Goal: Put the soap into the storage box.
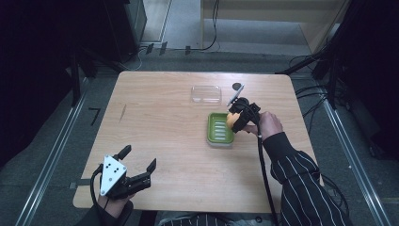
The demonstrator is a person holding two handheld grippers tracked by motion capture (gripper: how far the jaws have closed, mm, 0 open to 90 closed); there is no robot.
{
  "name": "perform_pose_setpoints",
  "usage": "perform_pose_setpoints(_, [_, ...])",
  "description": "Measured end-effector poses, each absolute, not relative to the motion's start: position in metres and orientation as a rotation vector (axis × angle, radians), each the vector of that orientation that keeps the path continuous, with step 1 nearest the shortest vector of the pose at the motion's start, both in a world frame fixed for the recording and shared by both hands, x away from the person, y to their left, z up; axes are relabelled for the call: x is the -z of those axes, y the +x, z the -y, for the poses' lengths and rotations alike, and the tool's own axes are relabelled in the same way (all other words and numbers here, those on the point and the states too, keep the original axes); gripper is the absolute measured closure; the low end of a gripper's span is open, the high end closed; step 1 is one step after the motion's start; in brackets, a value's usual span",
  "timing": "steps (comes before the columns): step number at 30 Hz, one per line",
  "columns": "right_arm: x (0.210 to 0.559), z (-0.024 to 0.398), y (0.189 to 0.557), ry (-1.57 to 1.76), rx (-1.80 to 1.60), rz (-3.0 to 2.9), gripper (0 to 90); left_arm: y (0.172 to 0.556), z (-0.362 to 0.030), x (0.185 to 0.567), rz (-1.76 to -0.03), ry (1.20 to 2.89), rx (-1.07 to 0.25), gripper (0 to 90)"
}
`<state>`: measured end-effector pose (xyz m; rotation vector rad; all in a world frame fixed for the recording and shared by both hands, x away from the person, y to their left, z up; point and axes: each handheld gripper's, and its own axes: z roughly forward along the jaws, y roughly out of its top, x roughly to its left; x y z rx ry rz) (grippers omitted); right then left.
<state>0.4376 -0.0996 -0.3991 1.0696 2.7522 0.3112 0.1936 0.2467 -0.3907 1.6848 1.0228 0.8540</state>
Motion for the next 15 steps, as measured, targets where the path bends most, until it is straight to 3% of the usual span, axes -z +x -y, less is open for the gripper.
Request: perform_pose_setpoints(15, [0.403,0.083,0.439,1.032,-0.328,-2.761,39.8,0.193,-0.248,0.391,-1.026,1.68,-0.854,13.7])
